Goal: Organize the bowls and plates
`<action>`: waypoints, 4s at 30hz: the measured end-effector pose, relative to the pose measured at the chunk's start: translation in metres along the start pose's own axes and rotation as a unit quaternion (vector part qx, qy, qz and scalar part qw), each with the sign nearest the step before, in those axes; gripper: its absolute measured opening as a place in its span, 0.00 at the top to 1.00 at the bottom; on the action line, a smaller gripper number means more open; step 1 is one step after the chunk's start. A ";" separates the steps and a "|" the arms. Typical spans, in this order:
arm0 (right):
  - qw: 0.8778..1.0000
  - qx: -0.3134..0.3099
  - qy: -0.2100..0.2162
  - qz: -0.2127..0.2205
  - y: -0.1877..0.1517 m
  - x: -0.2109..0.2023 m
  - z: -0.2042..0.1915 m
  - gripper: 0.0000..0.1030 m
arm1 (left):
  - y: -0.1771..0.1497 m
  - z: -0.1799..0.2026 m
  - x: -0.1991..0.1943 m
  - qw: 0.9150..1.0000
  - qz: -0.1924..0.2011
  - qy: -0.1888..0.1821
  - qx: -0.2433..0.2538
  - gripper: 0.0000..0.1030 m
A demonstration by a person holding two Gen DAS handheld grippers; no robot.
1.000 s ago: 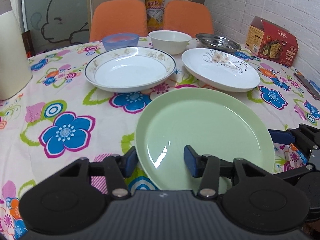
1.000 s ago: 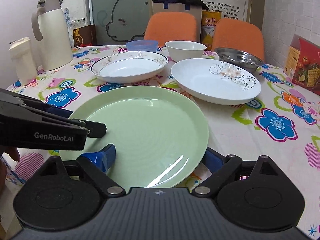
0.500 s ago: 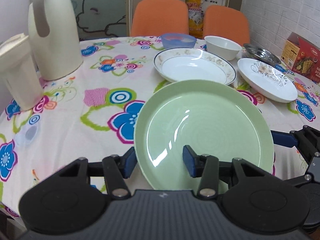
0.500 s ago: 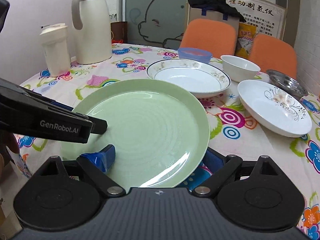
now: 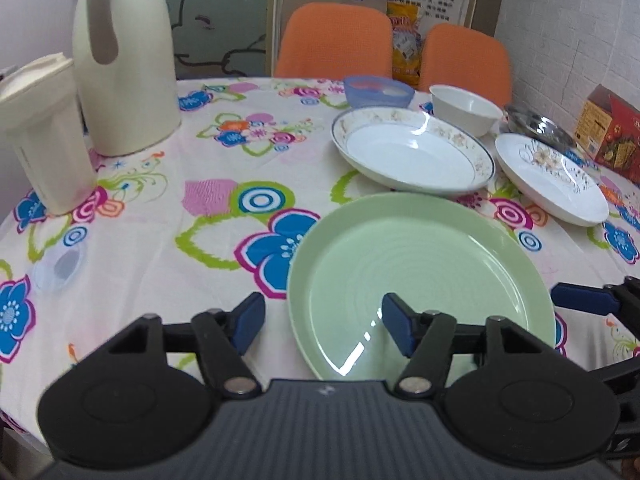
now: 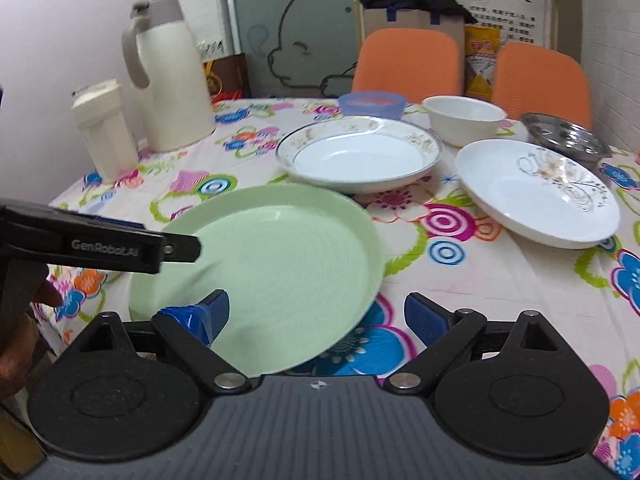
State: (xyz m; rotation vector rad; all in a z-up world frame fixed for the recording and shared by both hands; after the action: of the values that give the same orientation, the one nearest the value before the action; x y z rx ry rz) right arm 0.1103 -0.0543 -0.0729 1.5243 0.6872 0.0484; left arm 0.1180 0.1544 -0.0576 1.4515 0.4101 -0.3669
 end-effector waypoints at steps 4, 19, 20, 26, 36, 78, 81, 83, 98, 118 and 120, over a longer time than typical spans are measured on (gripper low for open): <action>0.998 0.036 -0.051 0.019 0.009 -0.023 0.032 0.20 | 0.014 -0.017 -0.017 0.999 0.023 0.006 -0.037 0.33; 0.998 0.052 -0.016 0.043 0.051 0.019 0.043 0.20 | 0.068 -0.011 0.009 0.998 0.044 0.022 -0.028 0.30; 0.997 0.061 -0.012 0.039 0.055 0.031 0.046 0.20 | 0.073 -0.011 0.016 0.998 0.043 0.023 -0.027 0.30; 0.995 0.095 0.014 0.009 0.069 0.088 0.056 0.20 | 0.090 -0.017 0.062 0.999 0.023 0.025 -0.029 0.29; 0.998 0.055 -0.013 -0.033 0.070 0.145 0.055 0.18 | 0.103 -0.030 0.120 0.999 -0.009 0.025 -0.025 0.29; 0.999 -0.022 0.000 -0.034 0.080 0.159 0.038 0.19 | 0.115 0.017 0.173 0.998 -0.047 -0.030 0.031 0.59; 0.999 -0.025 0.003 -0.028 0.082 0.142 0.032 0.19 | 0.116 0.018 0.156 0.998 -0.043 -0.032 0.030 0.59; 0.999 -0.024 0.008 -0.024 0.080 0.128 0.028 0.19 | 0.114 0.020 0.140 0.998 -0.036 -0.032 0.032 0.60; 0.999 -0.014 0.022 -0.029 0.026 0.030 -0.019 0.18 | 0.036 0.025 0.012 0.999 -0.025 -0.012 0.028 0.59; 1.000 -0.014 -0.020 -0.001 0.020 0.023 -0.003 0.19 | 0.033 0.005 -0.009 1.000 0.014 -0.016 -0.011 0.51; 1.000 -0.013 -0.017 0.001 0.022 0.021 -0.003 0.19 | 0.036 0.000 -0.012 1.000 0.018 -0.012 -0.018 0.51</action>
State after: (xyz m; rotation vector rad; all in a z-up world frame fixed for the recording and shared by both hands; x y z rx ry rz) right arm 0.1341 -0.0407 -0.0604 1.4978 0.6560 0.0330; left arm 0.1242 0.1574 -0.0205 1.4165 0.3682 -0.3456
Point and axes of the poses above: each gripper's, at about its wrist camera, not at the fingertips, and x roughly the way its jaws point, z to its right, y to its top, the point moved 4 cm from there along x, roughly the way its jaws point, and after that the axes turned 14 degrees about z, right-handed, at the moved point
